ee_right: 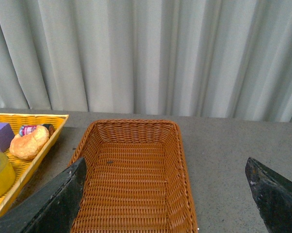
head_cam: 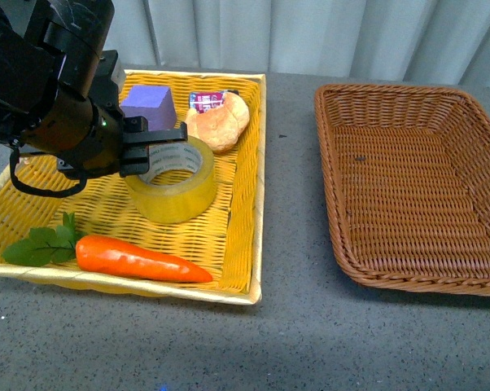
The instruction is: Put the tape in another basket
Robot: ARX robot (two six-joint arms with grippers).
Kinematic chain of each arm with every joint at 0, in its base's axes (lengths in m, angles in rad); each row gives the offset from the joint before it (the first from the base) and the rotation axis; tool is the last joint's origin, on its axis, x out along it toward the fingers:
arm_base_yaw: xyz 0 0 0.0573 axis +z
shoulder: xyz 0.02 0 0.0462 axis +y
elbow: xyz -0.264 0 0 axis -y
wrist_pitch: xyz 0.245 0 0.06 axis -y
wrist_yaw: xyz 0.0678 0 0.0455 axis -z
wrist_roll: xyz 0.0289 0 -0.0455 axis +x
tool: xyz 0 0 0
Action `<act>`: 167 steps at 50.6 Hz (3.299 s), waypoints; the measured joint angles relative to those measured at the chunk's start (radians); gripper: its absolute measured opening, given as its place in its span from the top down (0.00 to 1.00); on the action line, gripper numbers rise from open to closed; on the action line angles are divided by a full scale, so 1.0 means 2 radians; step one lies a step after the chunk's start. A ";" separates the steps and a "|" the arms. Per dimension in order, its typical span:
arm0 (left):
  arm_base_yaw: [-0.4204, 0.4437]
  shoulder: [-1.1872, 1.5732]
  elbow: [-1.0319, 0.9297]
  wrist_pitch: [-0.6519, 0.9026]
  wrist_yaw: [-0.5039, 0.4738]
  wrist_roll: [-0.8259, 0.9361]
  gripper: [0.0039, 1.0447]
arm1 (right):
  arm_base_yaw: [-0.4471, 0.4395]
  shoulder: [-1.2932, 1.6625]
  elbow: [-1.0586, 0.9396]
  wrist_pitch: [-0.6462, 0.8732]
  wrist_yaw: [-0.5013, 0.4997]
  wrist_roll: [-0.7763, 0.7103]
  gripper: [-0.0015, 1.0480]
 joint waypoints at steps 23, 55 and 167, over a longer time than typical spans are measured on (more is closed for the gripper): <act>-0.072 -0.092 0.008 0.053 0.142 0.226 0.86 | 0.000 0.000 0.000 0.000 0.000 0.000 0.09; -0.147 -0.048 0.124 -0.022 0.174 0.367 0.86 | 0.000 0.000 0.000 0.000 0.000 0.000 0.09; -0.148 -0.048 0.124 -0.023 0.179 0.375 0.86 | 0.079 0.838 0.437 0.060 -0.076 -0.088 0.12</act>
